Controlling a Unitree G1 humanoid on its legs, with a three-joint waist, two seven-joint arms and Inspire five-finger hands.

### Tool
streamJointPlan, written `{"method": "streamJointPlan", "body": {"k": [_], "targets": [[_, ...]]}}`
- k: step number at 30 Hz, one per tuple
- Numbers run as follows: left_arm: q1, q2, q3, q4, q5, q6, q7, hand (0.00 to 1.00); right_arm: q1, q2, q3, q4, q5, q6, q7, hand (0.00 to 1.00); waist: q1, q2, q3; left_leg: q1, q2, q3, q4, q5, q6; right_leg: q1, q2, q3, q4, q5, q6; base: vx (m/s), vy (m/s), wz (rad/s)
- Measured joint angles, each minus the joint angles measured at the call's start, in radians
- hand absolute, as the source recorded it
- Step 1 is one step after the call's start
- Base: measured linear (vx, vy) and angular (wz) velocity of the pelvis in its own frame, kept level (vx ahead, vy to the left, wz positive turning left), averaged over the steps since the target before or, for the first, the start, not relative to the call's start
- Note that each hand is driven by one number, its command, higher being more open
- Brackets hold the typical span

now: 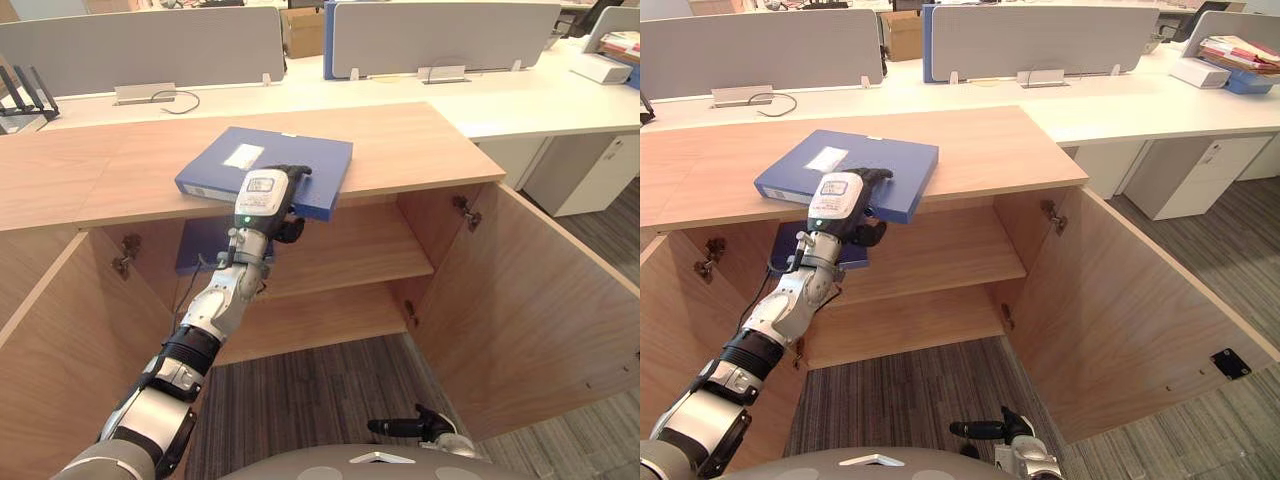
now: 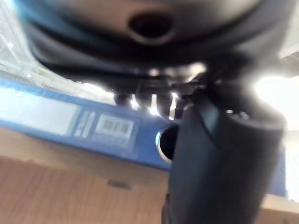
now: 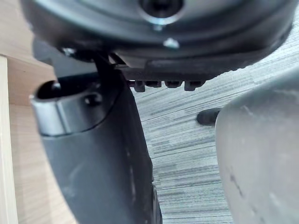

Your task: Walk over to the cabinet, pick up the folder, carry it to the office cabinet, place the folder inside the office cabinet, then close the office cabinet door

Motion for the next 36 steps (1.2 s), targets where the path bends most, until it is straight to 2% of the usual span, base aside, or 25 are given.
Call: {"method": "streamJointPlan", "body": {"k": [7,16,20,26,28,36], "targets": [[-0.039,0.014,-0.007,0.008,0.041,-0.003,0.025,0.00,-0.003,0.000,-0.002,0.000,0.001,-0.002,0.000,1.00,-0.022,-0.001,0.000,0.001,0.000,0.000,0.000,0.000,0.000,0.001,0.000,0.000,0.000,0.001,-0.001,0.00,0.000,0.00],[-0.046,0.017,-0.021,-0.001,0.042,-0.003,0.026,0.00,-0.003,0.000,-0.006,0.001,0.001,-0.002,-0.001,1.00,-0.022,-0.001,0.000,0.003,0.000,0.001,0.001,0.000,0.001,0.003,-0.001,0.000,0.000,0.001,-0.001,0.00,0.000,0.00],[0.052,0.017,-0.044,-0.175,0.038,-0.004,-0.001,0.00,-0.003,0.000,-0.010,0.006,0.001,-0.002,-0.002,1.00,-0.020,-0.001,0.000,0.003,-0.001,0.000,0.001,-0.003,0.005,0.003,-0.001,-0.002,0.000,0.001,-0.001,0.00,0.000,0.00],[0.168,-0.014,-0.118,-0.382,0.025,-0.090,-0.038,0.00,-0.001,-0.001,-0.022,0.016,0.001,-0.002,-0.003,1.00,0.000,-0.001,0.000,0.005,-0.006,0.000,0.001,-0.006,0.010,0.007,-0.006,-0.004,0.000,0.001,-0.001,0.00,0.000,0.00],[0.205,-0.024,-0.120,-0.439,-0.020,-0.131,-0.057,0.00,-0.001,-0.002,-0.022,0.017,0.001,-0.002,-0.005,1.00,0.004,0.000,0.000,0.006,-0.007,-0.001,0.001,-0.006,0.011,0.008,-0.008,-0.005,0.000,0.001,-0.001,0.00,0.000,0.00],[0.261,-0.082,-0.074,-0.641,-0.299,-0.129,-0.103,0.00,0.008,-0.002,-0.042,0.030,0.001,-0.002,-0.012,1.00,0.031,0.001,-0.002,0.003,-0.002,-0.001,0.006,-0.005,0.013,0.009,-0.011,-0.001,0.005,0.000,0.001,0.00,0.000,0.00]]}}
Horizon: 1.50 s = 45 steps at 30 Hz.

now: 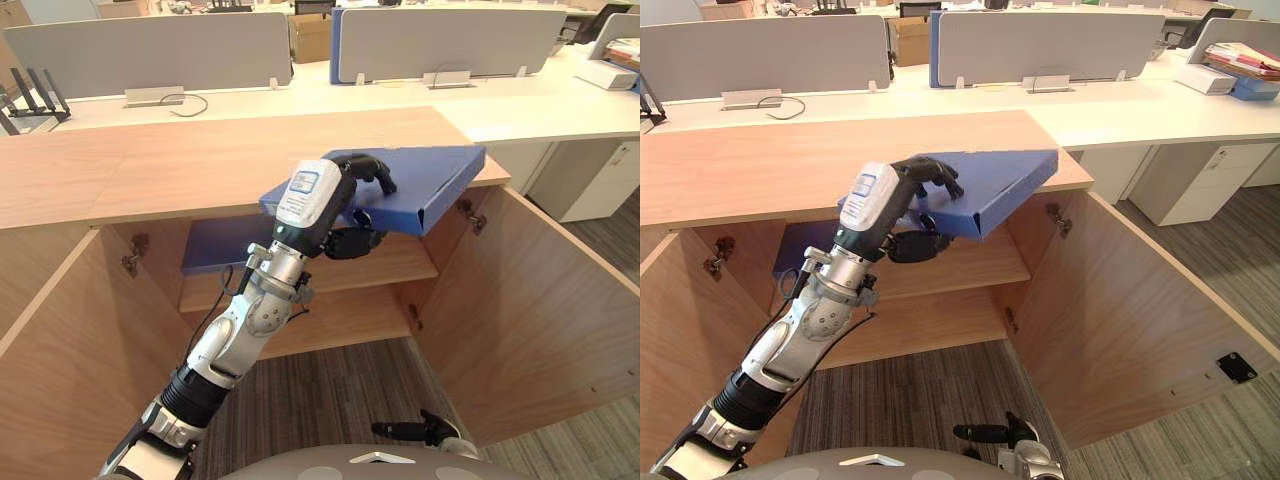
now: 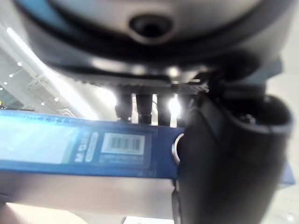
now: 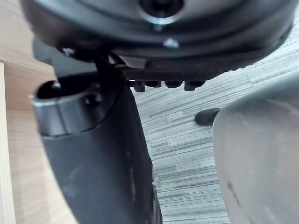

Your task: Walk over to the cabinet, pick up the folder, carry it to the office cabinet, place the folder inside the office cabinet, then close the office cabinet door

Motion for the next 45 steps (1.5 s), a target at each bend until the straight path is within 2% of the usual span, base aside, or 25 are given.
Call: {"method": "streamJointPlan", "body": {"k": [3,7,9,18,26,38,41,43,45], "targets": [[0.019,-0.015,0.031,-0.056,-0.065,0.000,0.000,0.00,-0.001,0.000,-0.004,0.007,0.000,0.001,0.002,1.00,0.006,0.000,-0.001,0.000,0.000,-0.008,0.006,-0.001,0.001,0.008,-0.001,-0.001,0.000,-0.002,0.002,0.00,0.000,0.07],[0.032,-0.034,0.083,-0.095,-0.076,0.003,0.006,0.00,0.003,0.001,-0.008,0.009,0.000,0.001,0.005,1.00,0.018,0.001,-0.001,-0.003,0.000,-0.010,0.013,-0.003,0.002,0.010,-0.002,-0.001,0.000,-0.003,0.003,0.00,0.000,0.01],[0.032,-0.050,0.104,-0.109,-0.099,0.003,0.022,0.00,0.007,0.001,-0.009,0.010,0.000,0.002,0.009,1.00,0.030,0.000,-0.003,-0.003,0.000,-0.011,0.014,-0.004,0.002,0.010,-0.002,-0.001,0.000,-0.003,0.004,0.00,0.000,0.00],[0.033,-0.104,0.216,-0.154,-0.100,0.030,0.106,0.00,0.008,0.003,-0.018,0.017,-0.001,0.003,0.011,1.00,0.034,0.000,-0.007,-0.002,-0.001,-0.014,0.014,-0.004,0.002,0.015,-0.003,-0.003,0.001,-0.003,0.004,0.00,0.000,0.00],[0.033,-0.118,0.232,-0.155,-0.133,0.050,0.103,0.00,0.014,0.005,-0.038,0.017,-0.001,0.004,0.012,1.00,0.043,-0.001,-0.009,-0.001,-0.001,-0.014,0.014,-0.004,0.002,0.017,-0.003,-0.003,0.001,-0.003,0.004,0.00,0.000,0.00],[0.033,-0.136,0.269,-0.159,-0.662,0.026,0.042,0.00,0.027,0.009,-0.073,0.017,0.001,0.008,0.013,1.00,0.055,-0.002,-0.032,-0.001,-0.001,-0.015,0.015,-0.005,0.004,0.017,-0.003,-0.003,0.001,-0.004,0.004,0.00,0.000,0.00],[0.033,-0.135,0.279,-0.167,-0.838,-0.004,0.008,0.00,0.021,-0.001,0.024,-0.008,0.014,0.006,0.013,1.00,0.056,-0.003,-0.032,-0.003,-0.001,-0.015,0.017,-0.005,0.004,0.015,-0.003,-0.003,0.000,-0.004,0.003,0.00,0.000,0.00],[0.033,-0.133,0.297,-0.194,-0.940,-0.018,-0.014,0.00,0.035,-0.012,0.169,-0.069,0.047,0.006,0.021,1.00,0.055,-0.004,-0.033,-0.012,0.000,-0.015,0.024,-0.008,0.005,0.006,-0.003,-0.003,0.000,-0.004,0.003,0.00,0.000,0.00],[0.033,-0.133,0.318,-0.220,-1.002,-0.032,-0.027,0.00,0.064,-0.017,0.252,-0.164,0.052,0.008,0.029,1.00,0.051,-0.004,-0.033,-0.020,0.002,-0.015,0.033,-0.012,0.005,0.004,-0.002,-0.002,0.000,-0.004,0.003,0.00,0.000,0.00]]}}
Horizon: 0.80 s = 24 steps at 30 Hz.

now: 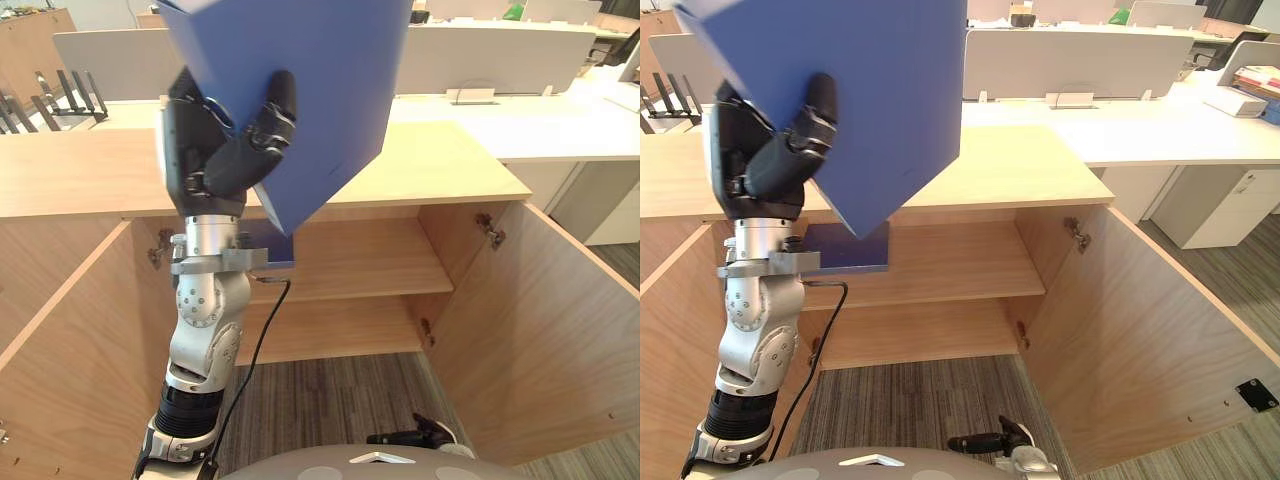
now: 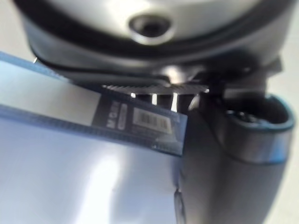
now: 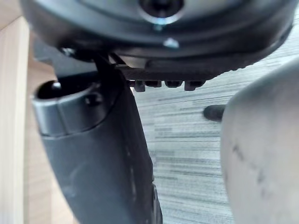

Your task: Walk over to the cabinet, pick up the folder, carry it to the office cabinet, place the folder inside the office cabinet, then close the office cabinet door

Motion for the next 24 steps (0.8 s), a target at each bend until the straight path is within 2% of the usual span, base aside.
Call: {"method": "streamJointPlan", "body": {"k": [3,7,9,13,14,21,24], "targets": [[0.003,0.001,0.061,-0.032,-0.079,-0.025,-0.025,0.00,0.063,-0.008,0.071,-0.209,0.050,-0.001,0.038,1.00,-0.010,0.000,0.000,-0.001,-0.001,0.003,0.001,-0.002,0.002,-0.006,0.002,0.002,0.000,0.000,0.000,0.00,0.000,0.00],[0.025,0.001,0.152,-0.069,-0.123,-0.063,-0.031,0.00,0.086,-0.017,0.076,-0.408,0.147,-0.003,0.073,1.00,-0.024,-0.001,0.000,-0.012,-0.003,0.004,0.014,-0.009,0.007,-0.008,0.004,0.003,0.000,0.000,-0.001,0.00,-0.003,-0.01],[0.042,0.001,0.193,-0.079,-0.122,-0.085,-0.031,0.00,0.100,-0.041,0.055,-0.536,0.231,-0.008,0.088,1.00,-0.020,-0.005,0.003,-0.013,-0.004,0.004,0.014,-0.009,0.007,-0.013,0.004,0.004,0.000,0.001,0.000,-0.04,-0.020,0.01],[0.047,0.001,0.274,-0.079,-0.122,-0.089,-0.027,0.00,0.107,-0.061,-0.014,-0.703,0.383,-0.023,0.131,1.00,-0.020,-0.006,0.005,-0.013,-0.004,0.004,0.014,-0.009,0.007,-0.014,0.005,0.004,0.000,0.001,0.000,-0.02,-0.014,0.00],[0.050,0.001,0.295,-0.079,-0.122,-0.098,-0.027,0.00,0.112,-0.061,-0.050,-0.762,0.467,-0.037,0.152,1.00,-0.021,-0.006,0.007,-0.013,-0.004,0.004,0.014,-0.010,0.007,-0.014,0.005,0.005,0.000,0.001,0.000,0.00,0.000,0.00],[0.098,0.001,0.350,-0.079,-0.171,-0.104,-0.034,0.00,0.105,-0.059,-0.183,-0.896,0.713,-0.113,0.169,1.00,-0.022,-0.004,0.012,-0.012,-0.004,0.012,0.013,-0.010,0.006,-0.016,0.006,0.015,0.000,0.001,0.000,-0.01,-0.010,-0.02],[0.103,0.001,0.360,-0.074,-0.213,-0.104,-0.055,0.00,0.093,-0.059,-0.239,-0.923,0.783,-0.120,0.168,1.00,-0.021,-0.002,0.019,-0.011,-0.004,0.017,0.014,-0.011,0.007,-0.015,0.006,0.021,0.000,0.003,0.001,-0.03,-0.020,-0.06]]}}
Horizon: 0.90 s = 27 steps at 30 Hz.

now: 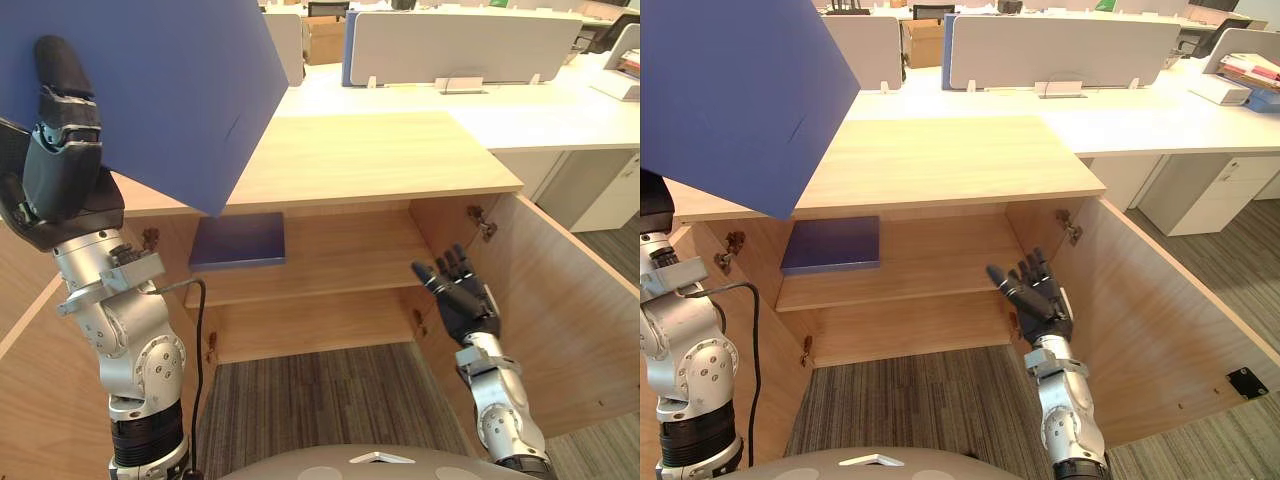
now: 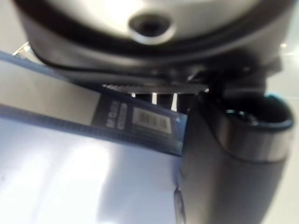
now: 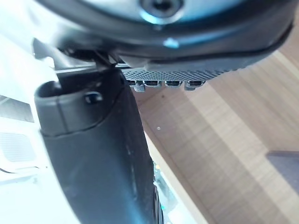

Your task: Walk over to the cabinet, pick up the folder, carry it to the office cabinet, place the folder inside the office cabinet, then close the office cabinet door

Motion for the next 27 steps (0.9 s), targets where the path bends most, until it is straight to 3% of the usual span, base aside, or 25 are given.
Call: {"method": "streamJointPlan", "body": {"k": [5,11,21,27], "targets": [[0.000,0.010,-0.008,0.033,-0.051,0.000,-0.070,0.00,-0.057,-0.013,-0.044,-0.089,0.030,-0.019,0.001,1.00,-0.002,0.008,0.014,0.000,0.000,0.007,0.005,-0.002,0.002,-0.001,0.001,0.009,0.000,0.005,0.000,-0.05,-0.023,-0.05],[-0.048,0.078,-0.126,0.181,-0.081,0.016,-0.166,0.00,-0.275,-0.134,-0.043,-0.120,0.027,-0.031,0.027,1.00,0.006,0.011,0.021,-0.007,0.003,0.017,0.036,-0.017,0.005,0.001,0.001,0.021,0.000,0.012,0.001,-0.06,-0.017,-0.05],[-0.243,0.138,-0.295,0.380,-0.107,0.053,-0.307,0.00,-0.544,-0.251,0.132,-0.058,-0.050,-0.033,0.111,1.00,0.004,0.010,0.023,-0.013,0.003,0.007,0.034,-0.016,0.007,0.000,0.000,0.011,0.000,0.013,0.001,-0.03,-0.021,0.02],[-0.265,0.171,-0.317,0.487,-0.144,0.054,-0.336,0.00,-0.633,-0.313,0.229,0.046,-0.050,-0.002,0.146,1.00,0.007,-0.009,0.033,-0.016,0.003,-0.001,0.034,-0.013,0.012,0.001,-0.001,0.004,0.000,0.014,0.000,-0.04,-0.032,0.05]]}}
